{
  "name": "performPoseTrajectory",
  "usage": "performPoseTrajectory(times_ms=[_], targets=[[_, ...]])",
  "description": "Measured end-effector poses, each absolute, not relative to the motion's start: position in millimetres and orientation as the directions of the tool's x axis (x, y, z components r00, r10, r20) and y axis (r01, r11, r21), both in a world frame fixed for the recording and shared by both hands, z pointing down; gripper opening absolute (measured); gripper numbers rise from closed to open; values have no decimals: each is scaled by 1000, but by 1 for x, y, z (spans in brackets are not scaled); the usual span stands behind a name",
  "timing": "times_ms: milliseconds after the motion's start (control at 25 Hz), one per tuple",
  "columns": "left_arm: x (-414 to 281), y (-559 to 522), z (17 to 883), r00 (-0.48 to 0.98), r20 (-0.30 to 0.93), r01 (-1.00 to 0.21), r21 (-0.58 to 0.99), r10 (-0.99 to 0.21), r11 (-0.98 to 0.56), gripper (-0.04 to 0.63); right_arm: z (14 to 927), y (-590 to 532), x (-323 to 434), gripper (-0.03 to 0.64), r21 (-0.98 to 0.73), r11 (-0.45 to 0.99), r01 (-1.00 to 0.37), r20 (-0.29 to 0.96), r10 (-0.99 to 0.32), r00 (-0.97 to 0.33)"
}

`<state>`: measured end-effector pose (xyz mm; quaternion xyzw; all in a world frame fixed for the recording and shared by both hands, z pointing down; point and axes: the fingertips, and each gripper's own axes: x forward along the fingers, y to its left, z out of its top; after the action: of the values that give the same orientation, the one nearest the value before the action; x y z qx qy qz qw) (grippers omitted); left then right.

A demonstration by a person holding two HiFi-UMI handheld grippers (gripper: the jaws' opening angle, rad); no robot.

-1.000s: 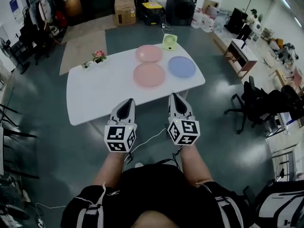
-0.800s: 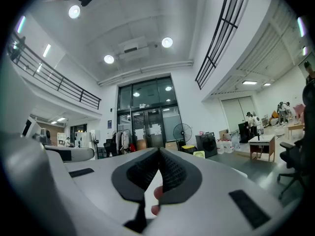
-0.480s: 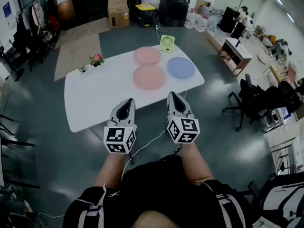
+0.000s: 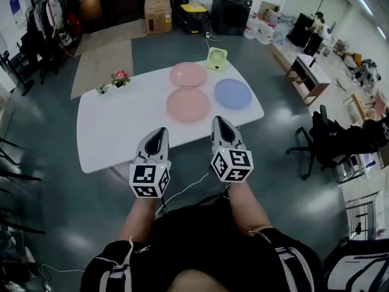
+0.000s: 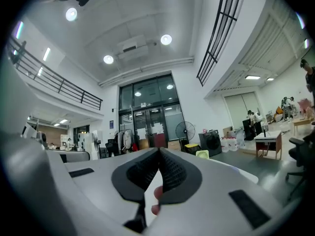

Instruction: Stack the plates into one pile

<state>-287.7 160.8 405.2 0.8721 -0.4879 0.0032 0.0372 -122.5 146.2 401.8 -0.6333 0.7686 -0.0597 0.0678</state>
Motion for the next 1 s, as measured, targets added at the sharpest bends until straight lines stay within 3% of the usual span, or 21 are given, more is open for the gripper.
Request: performPoseTrajectory(times_ms=[600, 760, 1000], targets=[[54, -56, 406, 368, 82, -930, 59, -926, -364, 11, 424, -92, 174, 12, -173, 451, -876, 23, -887, -461], [78, -82, 408, 300, 105, -954, 48, -948, -296, 11, 422, -132, 196, 12, -180, 511, -841, 15, -853, -522], [56, -104, 412, 213, 114, -976, 71, -970, -205, 11, 419, -162, 174, 12, -169, 590, -789, 12, -799, -601]])
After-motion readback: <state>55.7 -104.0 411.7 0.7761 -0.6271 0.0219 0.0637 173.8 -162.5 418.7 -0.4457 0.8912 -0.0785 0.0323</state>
